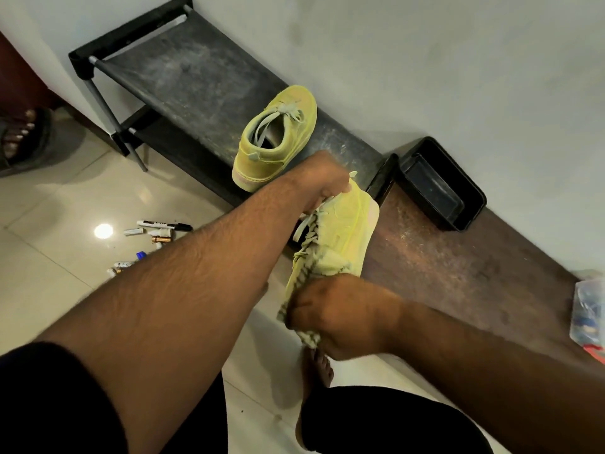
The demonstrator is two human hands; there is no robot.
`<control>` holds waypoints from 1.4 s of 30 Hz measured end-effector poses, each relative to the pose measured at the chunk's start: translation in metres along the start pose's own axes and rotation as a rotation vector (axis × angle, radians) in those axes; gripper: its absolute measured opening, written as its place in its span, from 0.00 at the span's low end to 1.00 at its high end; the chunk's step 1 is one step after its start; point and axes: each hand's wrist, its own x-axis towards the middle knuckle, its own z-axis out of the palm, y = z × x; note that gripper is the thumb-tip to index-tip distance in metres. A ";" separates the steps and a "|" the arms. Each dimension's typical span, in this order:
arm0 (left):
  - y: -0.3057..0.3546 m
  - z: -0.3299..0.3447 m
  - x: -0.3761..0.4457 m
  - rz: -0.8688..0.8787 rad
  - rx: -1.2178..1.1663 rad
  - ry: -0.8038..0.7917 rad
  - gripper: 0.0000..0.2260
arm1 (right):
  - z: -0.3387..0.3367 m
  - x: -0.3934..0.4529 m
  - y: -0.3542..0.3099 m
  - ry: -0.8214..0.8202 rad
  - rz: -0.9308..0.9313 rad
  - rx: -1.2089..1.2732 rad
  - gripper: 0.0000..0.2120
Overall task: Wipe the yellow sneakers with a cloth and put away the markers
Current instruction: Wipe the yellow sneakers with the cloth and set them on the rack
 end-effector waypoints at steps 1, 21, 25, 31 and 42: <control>-0.002 0.000 0.003 -0.008 -0.025 -0.014 0.09 | 0.002 -0.013 -0.002 0.030 -0.037 0.071 0.12; -0.002 -0.005 0.000 -0.054 -0.269 -0.126 0.09 | -0.010 -0.026 0.139 0.703 0.780 0.208 0.30; 0.001 0.001 -0.002 0.043 -0.259 -0.133 0.07 | -0.015 -0.022 0.117 0.913 0.876 0.321 0.30; 0.001 0.004 -0.014 0.131 -0.231 -0.171 0.15 | 0.001 -0.029 0.064 1.046 0.980 0.427 0.31; -0.008 0.011 -0.042 0.119 -0.293 -0.254 0.07 | 0.009 -0.046 0.005 0.973 1.163 0.714 0.27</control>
